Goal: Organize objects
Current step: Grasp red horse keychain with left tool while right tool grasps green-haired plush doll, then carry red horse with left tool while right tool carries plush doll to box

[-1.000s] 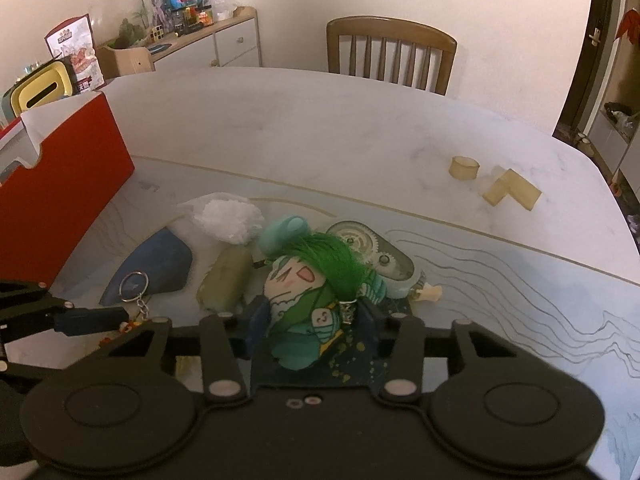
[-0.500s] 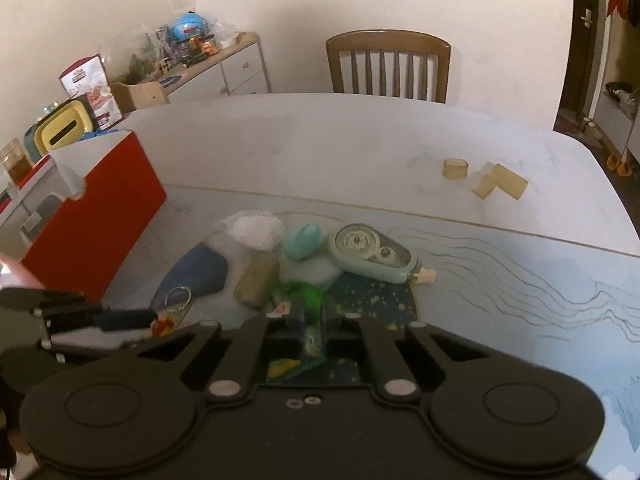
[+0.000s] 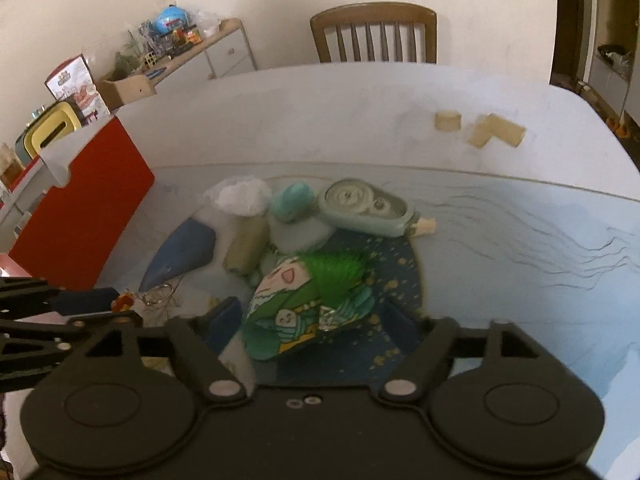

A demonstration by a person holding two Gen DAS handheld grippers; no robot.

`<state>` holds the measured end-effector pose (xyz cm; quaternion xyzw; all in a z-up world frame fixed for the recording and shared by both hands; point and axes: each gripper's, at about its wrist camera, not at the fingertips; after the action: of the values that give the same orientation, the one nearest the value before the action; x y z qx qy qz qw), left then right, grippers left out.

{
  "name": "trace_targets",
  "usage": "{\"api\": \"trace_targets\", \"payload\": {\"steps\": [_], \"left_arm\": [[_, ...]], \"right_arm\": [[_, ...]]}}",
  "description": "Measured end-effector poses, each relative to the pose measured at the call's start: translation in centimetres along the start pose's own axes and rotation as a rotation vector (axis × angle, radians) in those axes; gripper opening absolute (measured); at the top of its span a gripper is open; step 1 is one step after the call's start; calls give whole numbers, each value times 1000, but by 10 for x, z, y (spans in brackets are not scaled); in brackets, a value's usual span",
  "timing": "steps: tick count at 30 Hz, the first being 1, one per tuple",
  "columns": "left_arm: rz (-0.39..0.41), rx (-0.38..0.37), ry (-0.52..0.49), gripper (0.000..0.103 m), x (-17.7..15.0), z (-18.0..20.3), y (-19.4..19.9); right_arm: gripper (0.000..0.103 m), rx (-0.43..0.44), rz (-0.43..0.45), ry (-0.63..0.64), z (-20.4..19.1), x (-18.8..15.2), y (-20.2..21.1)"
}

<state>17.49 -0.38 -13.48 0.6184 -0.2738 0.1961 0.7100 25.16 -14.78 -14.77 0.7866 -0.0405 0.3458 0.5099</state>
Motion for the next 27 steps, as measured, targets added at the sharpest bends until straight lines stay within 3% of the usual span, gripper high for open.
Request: {"api": "trace_targets", "payload": {"steps": [5, 14, 27], "left_arm": [[-7, 3, 14, 36, -2, -2, 2], [-1, -4, 17, 36, -3, -3, 5], [54, -71, 36, 36, 14, -16, 32]], "right_arm": [[80, -43, -10, 38, -12, -3, -15], [64, -76, 17, 80, -15, -4, -16], [62, -36, 87, 105, -29, 8, 52]]}}
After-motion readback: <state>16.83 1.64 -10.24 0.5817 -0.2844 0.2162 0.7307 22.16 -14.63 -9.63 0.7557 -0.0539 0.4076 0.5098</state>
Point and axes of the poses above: each gripper's, at about its wrist camera, not at the fingertips, and y roughly against the way its jaws point, z to its right, x to its top, and after that the axes turned 3 degrees about -y, right-handed
